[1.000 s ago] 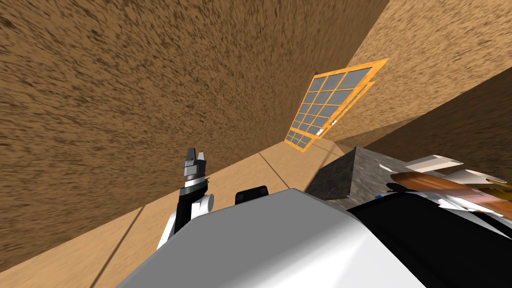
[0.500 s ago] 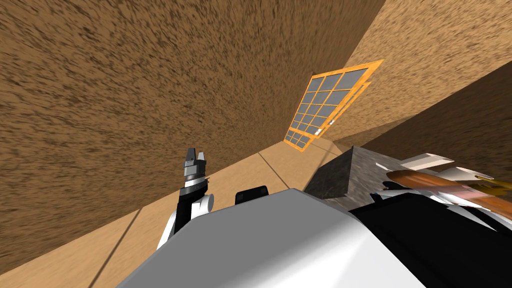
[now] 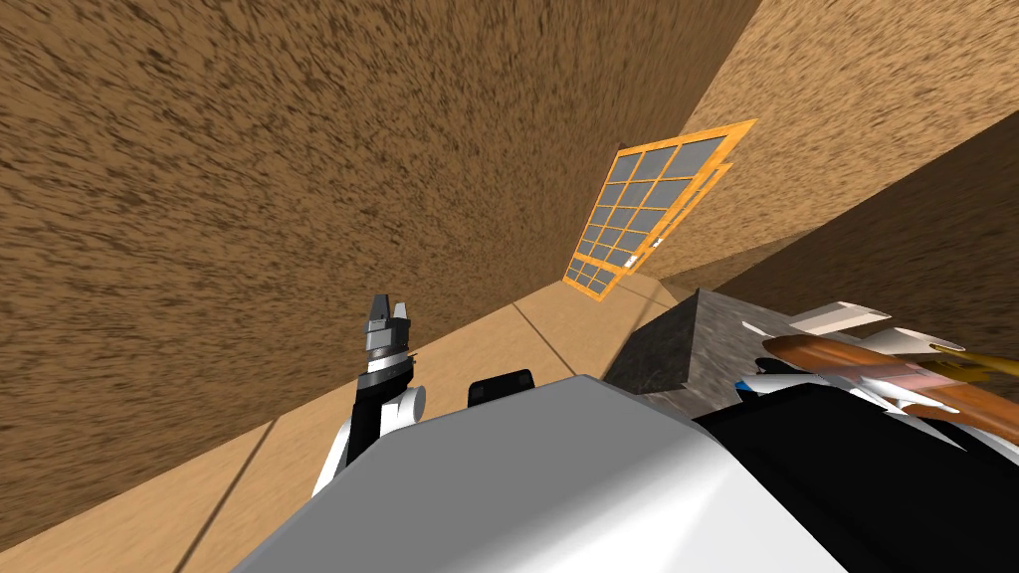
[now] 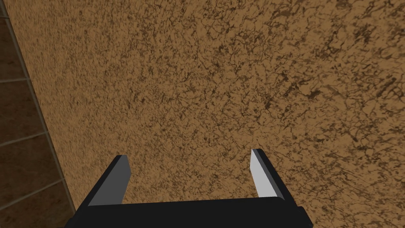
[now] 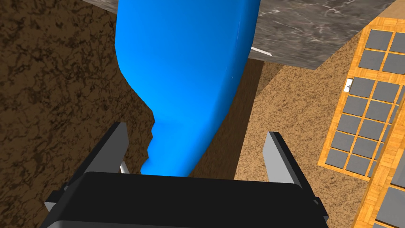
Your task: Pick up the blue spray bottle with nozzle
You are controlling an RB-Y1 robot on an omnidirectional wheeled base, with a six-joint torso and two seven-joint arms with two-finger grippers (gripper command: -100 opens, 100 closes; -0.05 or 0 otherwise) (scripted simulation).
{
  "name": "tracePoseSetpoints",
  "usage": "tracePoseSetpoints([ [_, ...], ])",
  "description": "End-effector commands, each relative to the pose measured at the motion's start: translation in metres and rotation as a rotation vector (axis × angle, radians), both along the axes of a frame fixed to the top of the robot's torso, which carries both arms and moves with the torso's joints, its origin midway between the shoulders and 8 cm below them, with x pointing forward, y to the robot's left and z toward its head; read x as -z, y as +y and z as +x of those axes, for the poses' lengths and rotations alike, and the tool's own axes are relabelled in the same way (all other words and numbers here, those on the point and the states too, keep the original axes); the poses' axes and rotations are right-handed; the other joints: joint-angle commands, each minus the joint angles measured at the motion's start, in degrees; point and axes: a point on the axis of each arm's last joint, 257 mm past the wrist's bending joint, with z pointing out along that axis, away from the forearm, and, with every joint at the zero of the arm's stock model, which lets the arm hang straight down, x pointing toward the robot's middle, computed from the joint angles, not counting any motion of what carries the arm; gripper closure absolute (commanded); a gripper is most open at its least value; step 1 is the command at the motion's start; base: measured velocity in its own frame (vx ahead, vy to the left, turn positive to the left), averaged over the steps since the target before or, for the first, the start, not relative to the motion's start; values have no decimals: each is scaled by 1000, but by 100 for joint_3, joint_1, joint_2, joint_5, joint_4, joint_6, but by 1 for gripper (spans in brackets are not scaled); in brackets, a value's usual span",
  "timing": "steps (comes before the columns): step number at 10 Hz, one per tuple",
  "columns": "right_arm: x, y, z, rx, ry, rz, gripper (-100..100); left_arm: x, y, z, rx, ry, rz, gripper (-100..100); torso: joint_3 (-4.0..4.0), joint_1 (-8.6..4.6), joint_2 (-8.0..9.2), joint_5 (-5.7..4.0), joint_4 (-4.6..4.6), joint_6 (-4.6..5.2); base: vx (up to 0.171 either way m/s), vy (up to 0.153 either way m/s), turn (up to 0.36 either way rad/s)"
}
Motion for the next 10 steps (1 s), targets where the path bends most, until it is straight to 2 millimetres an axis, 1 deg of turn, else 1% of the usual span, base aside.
tracePoseSetpoints([
  [1, 0, 0, 19, -22, 0, -3, -100, 0, 0, 0, 0, 0, 0, 0, 0, 0, 0, 0, 0, 0, -1, -13, -94],
  [2, 3, 1, 12, -10, 4, 3, -100, 0, 0, 0, 0, 0, 0, 0, -1, -4, -1, -1, 0, -1, 0, -13, -46],
  [3, 0, 0, 19, -22, 0, -3, -100, 0, 0, 0, 0, 0, 0, 0, 0, -4, 0, 0, 0, 0, 0, -8, -1],
  [4, 1, 1, 32, -36, 0, -2, -100, 0, 0, 0, 0, 0, 0, 0, -1, -3, -1, 0, 0, -3, 0, -17, -76],
  [5, 2, 2, 31, -35, 1, -1, -100, 0, 0, 0, 0, 0, 0, 0, -1, -5, -1, -1, 0, 0, 0, -16, -49],
  [6, 2, 3, 45, -49, 1, -2, -100, 0, 0, 0, 0, 0, 0, 0, 0, -5, 0, -1, 0, -1, -1, -22, -99],
  [7, 2, 3, 45, -49, 1, -2, -100, 0, 0, 0, 0, 0, 0, 0, 0, -6, 1, -1, 0, 1, 0, -19, -47],
  [8, 2, 4, 58, -62, 1, -3, -100, 0, 0, 0, 0, 0, 0, 0, -1, -7, -1, -1, 0, -2, 0, -26, -83],
  [10, 2, 4, 58, -62, 1, -3, -100, 0, 0, 0, 0, 0, 0, 0, -1, -7, -2, -2, 0, -2, 1, -13, -10],
])
